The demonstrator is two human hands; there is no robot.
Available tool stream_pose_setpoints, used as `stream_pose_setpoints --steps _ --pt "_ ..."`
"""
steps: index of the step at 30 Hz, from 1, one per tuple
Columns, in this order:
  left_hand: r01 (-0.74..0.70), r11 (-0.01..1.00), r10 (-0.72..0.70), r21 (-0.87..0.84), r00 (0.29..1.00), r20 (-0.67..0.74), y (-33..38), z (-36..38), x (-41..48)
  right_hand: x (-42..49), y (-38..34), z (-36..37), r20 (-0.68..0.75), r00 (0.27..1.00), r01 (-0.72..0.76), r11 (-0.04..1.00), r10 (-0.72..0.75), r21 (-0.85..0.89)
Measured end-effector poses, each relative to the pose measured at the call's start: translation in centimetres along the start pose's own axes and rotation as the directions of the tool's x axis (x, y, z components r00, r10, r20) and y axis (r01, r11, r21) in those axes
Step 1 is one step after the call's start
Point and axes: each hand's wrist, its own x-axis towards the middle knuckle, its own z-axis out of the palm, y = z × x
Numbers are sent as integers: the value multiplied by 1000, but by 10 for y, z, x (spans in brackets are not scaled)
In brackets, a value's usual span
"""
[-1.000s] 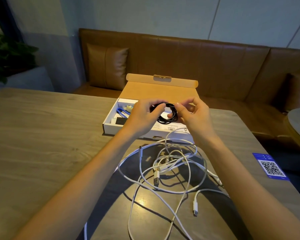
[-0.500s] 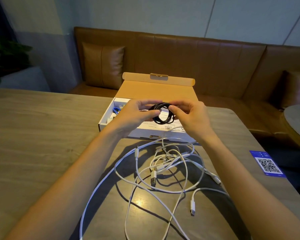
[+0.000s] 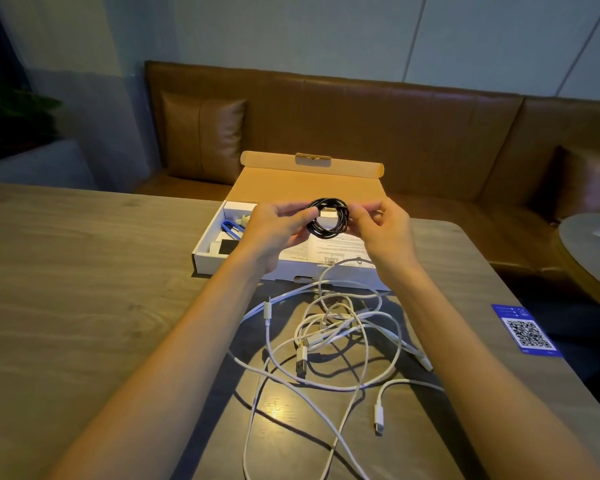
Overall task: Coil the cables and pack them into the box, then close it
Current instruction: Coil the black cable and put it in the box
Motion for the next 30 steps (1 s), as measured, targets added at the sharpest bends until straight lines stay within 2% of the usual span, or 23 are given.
stream_pose_setpoints --steps 4,9,16,19,21,24,28,30 --pt "57 994 -50 -88 995 84 3 -2 -3 -2 -2 -5 23 1000 16 1000 -16 -3" --pt "102 989 -80 -108 978 192 4 -10 -4 -3 -6 -11 173 984 26 1000 -26 3" --pt "273 885 -128 -378 922 365 5 -18 -10 -6 -13 -6 173 962 227 970 -210 -88" --pt "290 870 -117 -400 907 404 8 -16 -13 -10 -18 -3 246 937 307 921 -248 -241" --pt "250 905 -108 -344 917 383 10 -13 -15 -13 -18 2 300 921 340 885 -247 -317" --pt "134 963 -56 -234 948 312 13 -9 -16 -16 -18 5 324 927 309 871 -187 -382" --pt "-57 998 62 -31 978 200 11 -2 -21 -18 -20 4 272 938 318 846 -215 -428" --pt "-116 993 116 -13 976 182 11 2 -24 -18 -19 4 219 935 348 835 -278 -425"
